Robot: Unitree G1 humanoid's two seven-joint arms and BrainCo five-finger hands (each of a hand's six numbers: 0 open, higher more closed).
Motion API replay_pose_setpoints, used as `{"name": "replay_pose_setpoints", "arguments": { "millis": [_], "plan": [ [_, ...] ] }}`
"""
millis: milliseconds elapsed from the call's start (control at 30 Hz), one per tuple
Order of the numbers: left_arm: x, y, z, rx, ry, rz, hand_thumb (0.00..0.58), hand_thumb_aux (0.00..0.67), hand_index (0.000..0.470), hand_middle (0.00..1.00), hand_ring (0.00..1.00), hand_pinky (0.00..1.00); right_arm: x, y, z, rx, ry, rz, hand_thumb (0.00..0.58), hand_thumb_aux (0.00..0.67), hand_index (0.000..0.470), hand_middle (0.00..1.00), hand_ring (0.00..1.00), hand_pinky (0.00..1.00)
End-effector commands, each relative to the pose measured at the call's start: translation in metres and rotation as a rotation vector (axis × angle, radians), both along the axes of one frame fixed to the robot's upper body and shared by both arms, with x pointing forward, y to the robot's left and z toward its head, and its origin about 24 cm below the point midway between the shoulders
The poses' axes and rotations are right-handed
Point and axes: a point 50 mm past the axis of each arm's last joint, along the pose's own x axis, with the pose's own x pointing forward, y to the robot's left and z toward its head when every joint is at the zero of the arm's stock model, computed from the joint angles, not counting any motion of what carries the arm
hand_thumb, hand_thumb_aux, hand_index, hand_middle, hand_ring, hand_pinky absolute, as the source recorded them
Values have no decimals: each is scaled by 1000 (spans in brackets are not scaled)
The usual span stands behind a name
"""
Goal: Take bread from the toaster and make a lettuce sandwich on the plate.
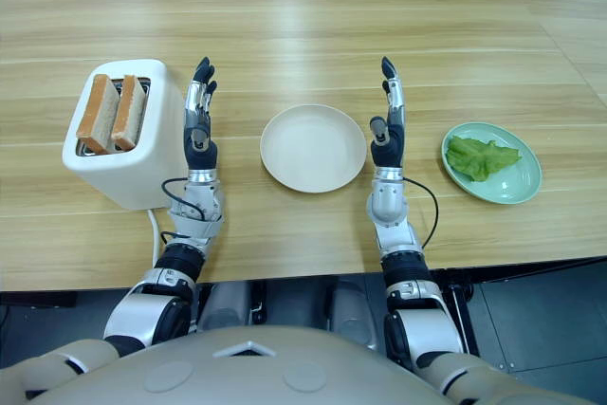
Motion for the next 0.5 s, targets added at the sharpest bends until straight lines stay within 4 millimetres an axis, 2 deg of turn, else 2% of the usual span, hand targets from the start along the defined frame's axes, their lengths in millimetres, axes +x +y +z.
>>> {"name": "replay_pose_setpoints", "arguments": {
  "millis": [33,500],
  "plan": [
    [-4,2,-3,1,10,1,0,0,0,0,0,0,-1,-1,-5,-36,23,-8,0,0,0,0,0,0],
    [-8,-2,-3,10,8,-35,0,0,0,0,0,0,-1,1,-6,-16,39,-5,0,0,0,0,0,0]
  ]
}}
